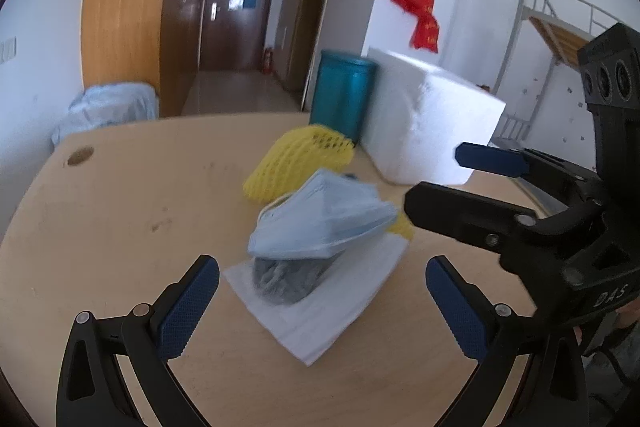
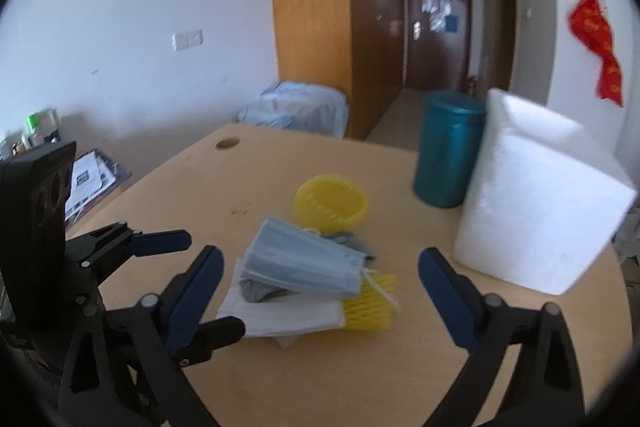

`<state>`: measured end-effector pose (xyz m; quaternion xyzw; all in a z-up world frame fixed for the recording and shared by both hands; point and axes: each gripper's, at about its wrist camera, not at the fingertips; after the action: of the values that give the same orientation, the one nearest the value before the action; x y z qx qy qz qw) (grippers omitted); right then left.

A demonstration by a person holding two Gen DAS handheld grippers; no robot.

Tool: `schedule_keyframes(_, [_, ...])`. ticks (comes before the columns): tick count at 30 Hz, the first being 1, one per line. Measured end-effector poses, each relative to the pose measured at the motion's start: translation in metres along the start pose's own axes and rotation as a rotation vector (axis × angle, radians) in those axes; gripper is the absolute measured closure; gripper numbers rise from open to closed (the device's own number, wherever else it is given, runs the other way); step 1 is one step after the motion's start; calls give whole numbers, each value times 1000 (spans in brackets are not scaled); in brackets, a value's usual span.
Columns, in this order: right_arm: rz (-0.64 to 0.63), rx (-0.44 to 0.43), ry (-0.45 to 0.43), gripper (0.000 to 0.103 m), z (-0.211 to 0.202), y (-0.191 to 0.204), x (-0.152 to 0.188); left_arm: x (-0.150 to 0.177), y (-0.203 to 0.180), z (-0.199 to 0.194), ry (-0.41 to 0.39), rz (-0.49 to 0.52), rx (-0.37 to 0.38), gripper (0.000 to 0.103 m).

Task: Organize soft objects
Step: 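Move the right tool to the blue face mask and close on it, then lift the blue mask with the right tool while the left tool reaches the grey sock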

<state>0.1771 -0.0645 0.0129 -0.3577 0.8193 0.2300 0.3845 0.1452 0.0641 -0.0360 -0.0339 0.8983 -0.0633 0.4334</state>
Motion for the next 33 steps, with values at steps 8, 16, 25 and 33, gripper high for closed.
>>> schedule_keyframes(8, [-13, -43, 81, 14, 35, 3, -2, 0, 13, 6, 16, -29, -24, 0])
schedule_keyframes(16, [-18, -63, 134, 15, 57, -1, -5, 0, 26, 28, 111, -63, 7, 1])
schedule_keyframes(25, [104, -133, 227, 64, 60, -27, 5, 4, 26, 29, 125, -50, 8, 1])
schedule_keyframes(33, [167, -49, 191, 65, 24, -56, 15, 0, 25, 27, 106, -55, -23, 1])
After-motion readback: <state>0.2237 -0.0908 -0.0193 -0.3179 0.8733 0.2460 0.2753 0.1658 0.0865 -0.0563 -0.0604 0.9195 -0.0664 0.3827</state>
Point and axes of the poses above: each gripper's, at about its wrist camera, not at the fingertips, and z roughly the way its jaws point, y to its left, x to its underside, and after that the axes turned 5 degrees about -x, right-handed
